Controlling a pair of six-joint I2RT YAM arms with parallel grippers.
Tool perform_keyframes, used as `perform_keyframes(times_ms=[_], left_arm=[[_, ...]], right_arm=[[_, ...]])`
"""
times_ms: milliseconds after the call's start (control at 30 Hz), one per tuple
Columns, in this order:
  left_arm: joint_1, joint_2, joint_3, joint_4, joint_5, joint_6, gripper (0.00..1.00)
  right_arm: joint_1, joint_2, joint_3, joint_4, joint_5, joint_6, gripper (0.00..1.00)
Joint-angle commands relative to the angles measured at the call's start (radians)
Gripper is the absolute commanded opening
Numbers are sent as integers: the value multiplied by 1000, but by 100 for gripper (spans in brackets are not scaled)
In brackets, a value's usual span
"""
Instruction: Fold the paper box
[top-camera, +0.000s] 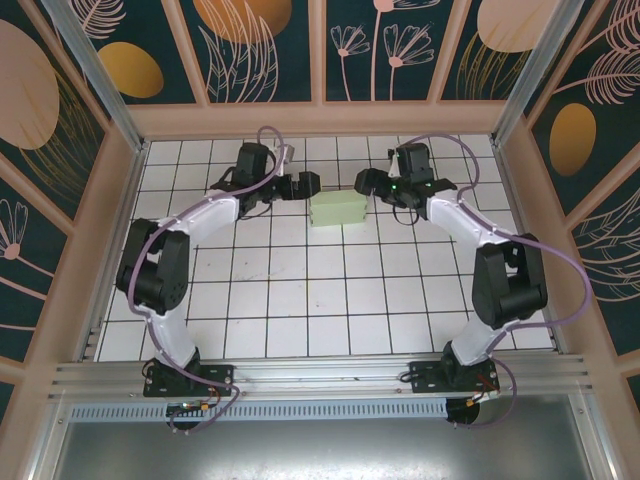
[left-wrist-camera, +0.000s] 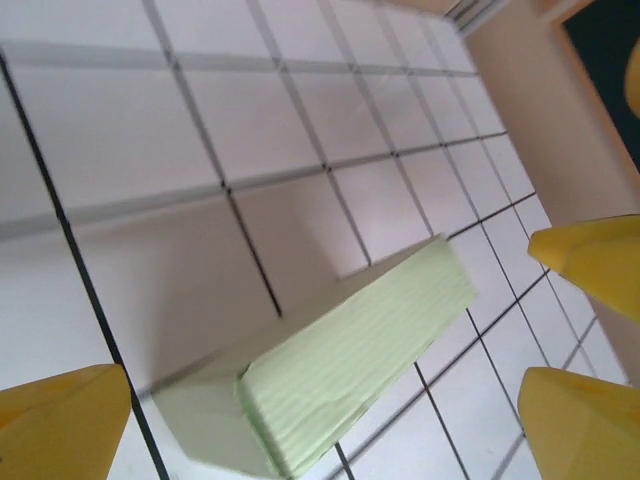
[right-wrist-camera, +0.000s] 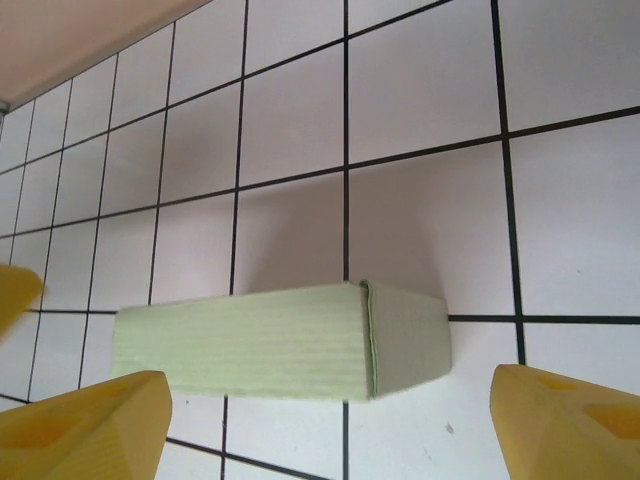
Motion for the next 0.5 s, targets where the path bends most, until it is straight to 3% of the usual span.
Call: perform_keyframes(times_ms=[0,133,300,467], left_arm=[[-5,-97,-74,183,-49,341,99],[-5,-102,-152,268,-4,703,98],[-8,52,65,-61,121,1027,90],[-15,131,145,-248,203,1347,85]], right_arm=[[-11,-77,-60,46,55,-31,85],[-32,-143,-121,54,72,-43,86],[-52,-194,-174,34,80,-60,86],[-71,-225,-211,25,88,-67,86]])
